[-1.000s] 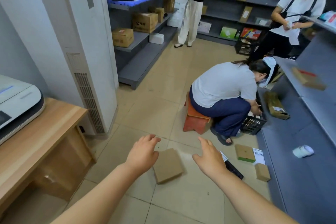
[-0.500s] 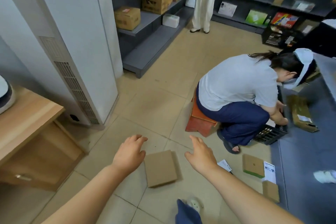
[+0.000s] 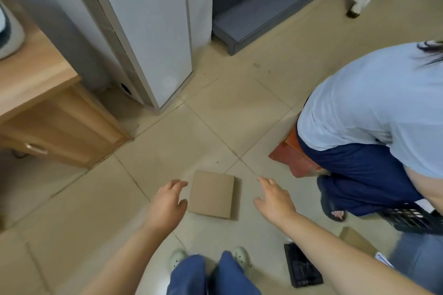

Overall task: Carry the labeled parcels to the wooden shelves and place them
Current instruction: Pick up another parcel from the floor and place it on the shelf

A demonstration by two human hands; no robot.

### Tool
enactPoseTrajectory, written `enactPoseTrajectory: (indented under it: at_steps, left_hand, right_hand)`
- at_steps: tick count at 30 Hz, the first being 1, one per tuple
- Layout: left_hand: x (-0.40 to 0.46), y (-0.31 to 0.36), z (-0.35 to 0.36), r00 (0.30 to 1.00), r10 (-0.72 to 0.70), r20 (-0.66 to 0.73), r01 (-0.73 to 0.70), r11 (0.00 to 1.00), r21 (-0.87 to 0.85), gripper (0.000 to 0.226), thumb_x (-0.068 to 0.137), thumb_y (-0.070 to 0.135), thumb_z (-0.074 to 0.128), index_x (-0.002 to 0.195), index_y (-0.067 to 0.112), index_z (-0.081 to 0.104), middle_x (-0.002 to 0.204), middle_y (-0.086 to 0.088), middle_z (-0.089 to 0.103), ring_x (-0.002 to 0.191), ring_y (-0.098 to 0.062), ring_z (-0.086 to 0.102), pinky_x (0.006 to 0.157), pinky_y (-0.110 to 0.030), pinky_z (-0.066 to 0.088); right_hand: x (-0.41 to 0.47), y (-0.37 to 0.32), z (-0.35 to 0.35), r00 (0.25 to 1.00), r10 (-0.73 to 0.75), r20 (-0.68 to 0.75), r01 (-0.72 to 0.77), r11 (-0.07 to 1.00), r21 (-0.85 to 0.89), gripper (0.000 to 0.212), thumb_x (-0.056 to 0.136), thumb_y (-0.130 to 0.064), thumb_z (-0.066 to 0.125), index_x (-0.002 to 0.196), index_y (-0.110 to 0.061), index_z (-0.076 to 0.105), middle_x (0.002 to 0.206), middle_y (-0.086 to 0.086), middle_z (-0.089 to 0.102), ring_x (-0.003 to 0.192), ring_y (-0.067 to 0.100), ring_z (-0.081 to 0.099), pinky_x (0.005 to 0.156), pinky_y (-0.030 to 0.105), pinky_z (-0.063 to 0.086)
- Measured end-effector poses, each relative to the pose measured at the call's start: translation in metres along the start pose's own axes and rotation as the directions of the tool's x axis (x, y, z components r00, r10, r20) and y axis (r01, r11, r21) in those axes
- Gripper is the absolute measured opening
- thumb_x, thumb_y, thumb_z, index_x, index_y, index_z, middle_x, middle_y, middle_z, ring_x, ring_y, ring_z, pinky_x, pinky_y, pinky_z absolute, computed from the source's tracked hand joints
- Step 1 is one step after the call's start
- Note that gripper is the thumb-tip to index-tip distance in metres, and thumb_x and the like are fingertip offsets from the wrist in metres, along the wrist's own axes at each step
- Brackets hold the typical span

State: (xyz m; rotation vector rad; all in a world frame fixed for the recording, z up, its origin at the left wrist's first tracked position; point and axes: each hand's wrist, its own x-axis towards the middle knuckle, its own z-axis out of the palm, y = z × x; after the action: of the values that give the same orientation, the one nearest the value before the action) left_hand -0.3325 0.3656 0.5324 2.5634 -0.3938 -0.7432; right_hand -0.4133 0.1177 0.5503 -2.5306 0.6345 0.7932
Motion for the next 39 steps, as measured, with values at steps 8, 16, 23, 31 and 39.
enactPoseTrajectory:
  at_steps: [8,16,23,31,39]
  left_hand:
    - [0.043,-0.061,0.085,0.988,-0.152,0.028,0.154,0.986,-0.062,0.048,0.087,0.013,0.051,0.134,0.018,0.043,0.139,0.001,0.046,0.12,-0.02,0.049,0.099,-0.03,0.039]
    - [0.125,-0.132,0.198,0.986,-0.162,0.04,0.165,0.978,-0.128,0.056,0.089,0.013,0.048,0.143,0.019,0.03,0.147,0.0,0.035,0.134,-0.018,0.033,0.105,-0.029,0.032]
    - [0.204,-0.209,0.301,0.978,-0.17,0.124,0.181,0.98,-0.084,0.058,0.09,0.017,0.046,0.144,0.02,0.026,0.147,-0.002,0.034,0.13,-0.021,0.037,0.1,-0.033,0.037]
    - [0.281,-0.257,0.387,0.943,-0.222,0.247,0.243,0.968,-0.058,0.064,0.09,0.019,0.046,0.147,0.017,0.017,0.149,-0.01,0.032,0.134,-0.026,0.034,0.103,-0.036,0.034]
    - [0.309,-0.283,0.432,0.914,-0.285,0.288,0.32,0.944,-0.081,0.051,0.084,0.017,0.049,0.13,0.007,0.03,0.125,-0.016,0.05,0.11,-0.034,0.052,0.089,-0.041,0.045]
  right_hand:
    - [0.088,0.018,0.087,0.992,0.004,0.124,-0.002,1.0,-0.012,0.061,0.091,-0.024,0.046,0.146,-0.017,0.022,0.146,0.008,0.036,0.131,0.026,0.039,0.107,0.036,0.029]
    - [0.189,0.043,0.208,0.988,0.027,0.153,-0.018,0.998,-0.062,0.057,0.09,-0.022,0.045,0.143,-0.016,0.026,0.141,0.009,0.039,0.128,0.027,0.042,0.104,0.037,0.032]
    - [0.286,0.068,0.32,0.988,0.092,0.124,-0.093,0.996,0.001,0.051,0.087,-0.02,0.046,0.136,-0.017,0.035,0.132,0.009,0.045,0.123,0.029,0.044,0.099,0.038,0.036]
    - [0.357,0.097,0.402,0.977,0.197,0.082,-0.207,0.971,0.124,0.071,0.082,-0.022,0.053,0.144,-0.024,0.02,0.136,0.011,0.035,0.123,0.032,0.042,0.1,0.039,0.04]
    - [0.39,0.11,0.439,0.938,0.305,0.165,-0.344,0.882,0.323,0.089,0.08,-0.023,0.06,0.148,-0.017,0.004,0.143,0.013,0.035,0.121,0.033,0.05,0.097,0.035,0.043]
